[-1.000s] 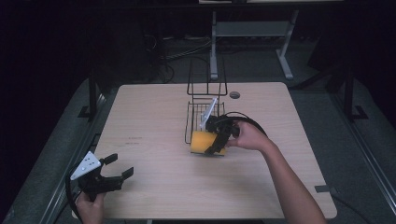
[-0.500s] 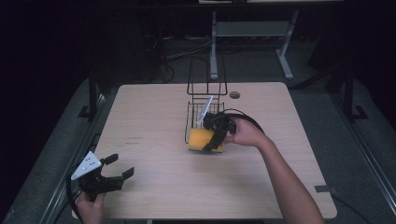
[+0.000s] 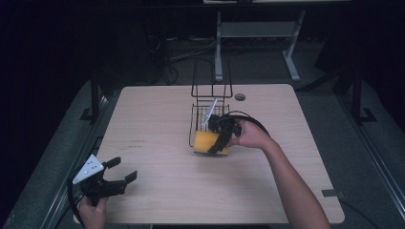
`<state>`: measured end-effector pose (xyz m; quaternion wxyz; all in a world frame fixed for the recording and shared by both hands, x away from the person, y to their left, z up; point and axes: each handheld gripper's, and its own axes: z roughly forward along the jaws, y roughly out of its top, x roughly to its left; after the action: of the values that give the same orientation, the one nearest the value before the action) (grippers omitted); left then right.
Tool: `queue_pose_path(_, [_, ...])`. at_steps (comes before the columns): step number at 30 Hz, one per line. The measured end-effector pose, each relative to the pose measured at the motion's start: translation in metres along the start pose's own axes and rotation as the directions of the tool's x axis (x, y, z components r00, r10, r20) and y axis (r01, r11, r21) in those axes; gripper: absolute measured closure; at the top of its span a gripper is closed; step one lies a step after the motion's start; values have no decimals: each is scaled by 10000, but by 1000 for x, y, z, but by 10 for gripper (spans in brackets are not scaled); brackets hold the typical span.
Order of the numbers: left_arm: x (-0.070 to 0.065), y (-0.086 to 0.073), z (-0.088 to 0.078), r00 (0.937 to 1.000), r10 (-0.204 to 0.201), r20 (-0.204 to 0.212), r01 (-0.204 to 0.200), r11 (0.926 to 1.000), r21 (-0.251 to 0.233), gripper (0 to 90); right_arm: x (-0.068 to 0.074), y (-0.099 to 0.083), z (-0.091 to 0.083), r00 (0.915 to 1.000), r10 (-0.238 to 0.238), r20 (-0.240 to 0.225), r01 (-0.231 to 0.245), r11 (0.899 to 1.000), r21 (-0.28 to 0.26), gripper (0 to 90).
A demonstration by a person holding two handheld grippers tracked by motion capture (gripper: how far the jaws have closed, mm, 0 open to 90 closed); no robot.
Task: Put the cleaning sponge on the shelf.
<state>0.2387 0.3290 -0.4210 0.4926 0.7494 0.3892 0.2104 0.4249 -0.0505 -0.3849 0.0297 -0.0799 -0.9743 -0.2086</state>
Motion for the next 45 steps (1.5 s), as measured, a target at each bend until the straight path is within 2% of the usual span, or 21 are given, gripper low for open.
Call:
queue_pose_path(3, [0, 0, 0, 10000, -47, 19, 47, 10000, -30, 134, -5, -1, 2, 9999, 133, -73, -134, 9999, -86, 216])
queue_pose_path(5, [1, 0, 0, 10000, -34, -16, 34, 10000, -32, 134, -7, -2, 3, 9998, 206, -61, -206, 9998, 64, 216])
queue_pose_path(7, [0, 0, 0, 10000, -8, 13, 8, 10000, -32, 134, -9, 0, 3, 9998, 170, 40, -171, 9995, 251, 216])
queue_pose_path(9, [0, 0, 1, 10000, -41, 10, 41, 10000, 12, 135, -10, 3, 1, 9999, 154, -44, -154, 9998, 153, 216])
queue_pose_path(11, [0, 0, 1, 10000, -33, 10, 33, 10000, 28, 134, -10, 7, 2, 10000, 32, -8, -32, 9993, 368, 216])
queue_pose_path(14, [0, 0, 0, 10000, 4, 2, -4, 10000, 5, 134, -15, 6, 6, 9995, 224, -233, -217, 9993, 315, 216])
queue_pose_path(17, [0, 0, 1, 10000, -18, 16, 18, 10000, 22, 134, -20, 3, 8, 9994, 330, -139, -324, 9984, 467, 216])
queue_pose_path(21, [1, 0, 1, 10000, -47, 23, 47, 10000, -9, 134, -25, 2, 7, 9983, 483, -333, -475, 9985, 253, 216])
queue_pose_path(23, [1, 0, 1, 10000, -68, 16, 68, 10000, -16, 134, -28, 4, 5, 9985, 481, -263, -470, 9980, 417, 216])
queue_pose_path(27, [1, 0, 2, 10000, -19, 13, 19, 10000, 48, 134, -35, 8, 5, 9969, 631, -466, -615, 9974, 366, 216])
queue_pose_path(31, [2, 0, 1, 10000, -78, 15, 78, 10000, 20, 134, -42, 13, 9, 9980, 585, -231, -563, 9948, 849, 216])
queue_pose_path(34, [3, 0, 2, 9999, -109, -3, 109, 9999, -3, 134, -47, 16, 8, 9970, 687, -363, -667, 9963, 534, 216])
queue_pose_path(37, [4, 0, 3, 9999, -114, -6, 114, 9999, 43, 135, -51, 18, 7, 9982, 589, -110, -579, 9958, 709, 216])
queue_pose_path(41, [4, -1, 4, 9999, -102, -3, 102, 9999, 71, 134, -57, 21, 5, 9970, 724, -280, -711, 9964, 459, 216])
queue_pose_path(45, [4, -1, 3, 9999, -170, -13, 170, 9999, 16, 134, -61, 19, 5, 9964, 811, -230, -801, 9960, 404, 216])
